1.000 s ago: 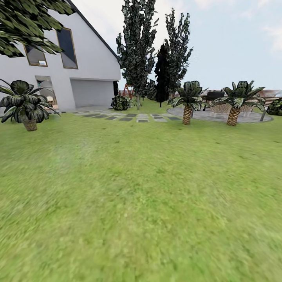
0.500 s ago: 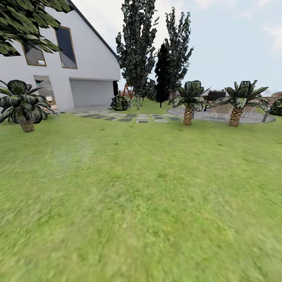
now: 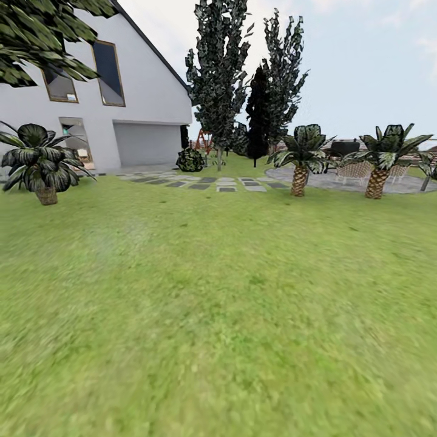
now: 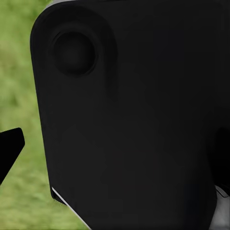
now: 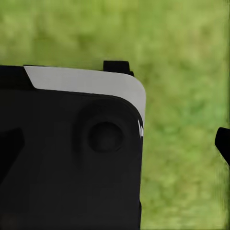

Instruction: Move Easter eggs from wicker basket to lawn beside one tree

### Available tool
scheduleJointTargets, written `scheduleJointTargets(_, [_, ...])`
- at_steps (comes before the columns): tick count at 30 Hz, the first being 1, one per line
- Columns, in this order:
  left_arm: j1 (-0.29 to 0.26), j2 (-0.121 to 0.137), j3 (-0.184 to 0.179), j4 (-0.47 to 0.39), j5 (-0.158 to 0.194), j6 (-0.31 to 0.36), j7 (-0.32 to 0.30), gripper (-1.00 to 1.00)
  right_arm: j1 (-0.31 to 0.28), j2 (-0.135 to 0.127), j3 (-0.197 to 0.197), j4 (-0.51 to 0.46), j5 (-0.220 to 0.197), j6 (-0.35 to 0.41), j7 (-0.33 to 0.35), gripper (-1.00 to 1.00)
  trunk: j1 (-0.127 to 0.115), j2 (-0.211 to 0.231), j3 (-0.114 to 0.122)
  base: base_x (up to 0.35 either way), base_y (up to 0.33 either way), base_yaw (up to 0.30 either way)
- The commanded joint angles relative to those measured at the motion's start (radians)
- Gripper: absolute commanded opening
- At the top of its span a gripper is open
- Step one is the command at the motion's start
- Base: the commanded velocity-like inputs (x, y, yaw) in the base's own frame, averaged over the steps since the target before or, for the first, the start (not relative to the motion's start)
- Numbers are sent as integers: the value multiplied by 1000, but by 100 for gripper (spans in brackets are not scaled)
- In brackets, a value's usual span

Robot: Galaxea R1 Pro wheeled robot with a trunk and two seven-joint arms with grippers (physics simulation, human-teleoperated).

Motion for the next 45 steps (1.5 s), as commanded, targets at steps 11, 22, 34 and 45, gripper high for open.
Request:
scheduleJointTargets(11, [1,0,0,-2,0,0,-1,100,0,0,1,0,2,0,1,100,1,0,-1,340,0,279])
scheduleJointTargets(22, [1,0,0,-2,0,0,-1,100,0,0,1,0,2,1,2,100,1,0,-1,340,0,286])
scheduleJointTargets(34, [1,0,-1,-2,0,0,-1,100,0,0,1,0,2,0,2,100,1,0,-1,340,0,193])
scheduleJointTargets(45, [1,0,0,-2,0,0,-1,100,0,0,1,0,2,0,2,100,1,0,-1,340,0,4])
